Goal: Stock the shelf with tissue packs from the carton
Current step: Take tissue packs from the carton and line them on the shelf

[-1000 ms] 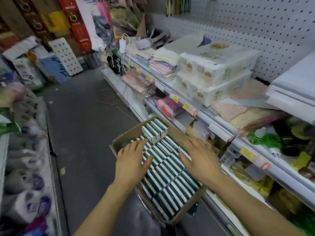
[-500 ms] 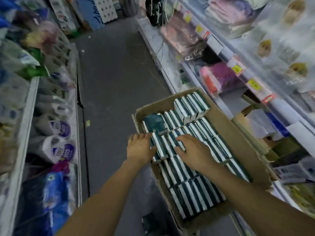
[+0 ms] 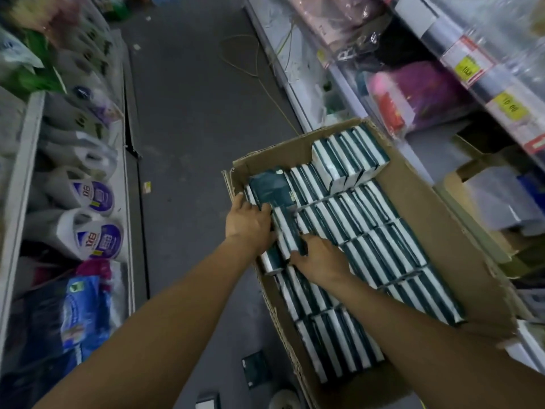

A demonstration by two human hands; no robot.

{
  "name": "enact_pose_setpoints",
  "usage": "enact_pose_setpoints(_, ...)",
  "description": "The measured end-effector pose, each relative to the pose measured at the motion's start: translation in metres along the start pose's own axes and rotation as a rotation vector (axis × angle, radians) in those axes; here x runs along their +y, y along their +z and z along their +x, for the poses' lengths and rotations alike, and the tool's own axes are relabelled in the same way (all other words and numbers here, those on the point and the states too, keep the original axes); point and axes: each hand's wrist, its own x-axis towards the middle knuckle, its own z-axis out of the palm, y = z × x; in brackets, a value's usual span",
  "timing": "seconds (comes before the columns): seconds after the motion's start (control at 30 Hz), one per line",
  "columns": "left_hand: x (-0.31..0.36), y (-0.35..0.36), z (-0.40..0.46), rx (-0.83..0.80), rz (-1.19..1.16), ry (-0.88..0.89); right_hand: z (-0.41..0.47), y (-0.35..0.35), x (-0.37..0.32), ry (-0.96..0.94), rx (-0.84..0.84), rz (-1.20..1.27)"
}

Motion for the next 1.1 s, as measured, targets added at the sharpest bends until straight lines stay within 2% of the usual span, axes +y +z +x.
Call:
enact_pose_setpoints(0.07, 0.007, 0.000, 0.002, -0.028, -0.130, 0.016, 0.003, 0.000, 0.002, 0.086, 0.013, 0.179)
enact_pose_setpoints(0.2, 0.026, 0.008, -0.001, -0.092, -0.393, 0.025, 0.005, 0.002, 0.002, 0.288, -0.030, 0.746)
enact_pose_setpoints(0.3, 0.024, 0.012, -0.002, -0.102, -0.639, -0.071, 0.010, 0.008, 0.009, 0.318, 0.005, 0.907)
enact_pose_setpoints(0.43, 0.017, -0.001, -0.015, -0.062, -0.887, -0.234, 0.003, 0.004, 0.024, 0.299, 0.132, 0.913)
enact_pose_setpoints(0.57, 0.011, -0.014, -0.053, -0.054, -0.979, -0.182, -0.040, -0.022, 0.031, 0.178, 0.247, 0.891)
enact_pose_setpoints(0.63, 0.008, -0.018, -0.076, -0.069, -1.162, -0.160, -0.065, -0.034, 0.034, 0.122, 0.276, 0.844)
enact_pose_setpoints(0.73, 0.013, -0.037, -0.108, -0.108, -1.567, -0.193, -0.107, -0.050, 0.033, -0.015, 0.351, 0.705)
enact_pose_setpoints(0.83, 0.022, -0.061, -0.136, -0.099, -1.758, -0.199, -0.149, -0.067, 0.028, -0.212, 0.480, 0.615)
enact_pose_setpoints(0.97, 0.032, -0.096, -0.168, -0.118, -1.885, -0.157, -0.208, -0.090, 0.024, -0.272, 0.644, 0.604)
enact_pose_setpoints(1.1, 0.056, -0.135, -0.206, -0.069, -1.855, 0.060, -0.273, -0.112, 0.020, -0.290, 0.774, 0.645)
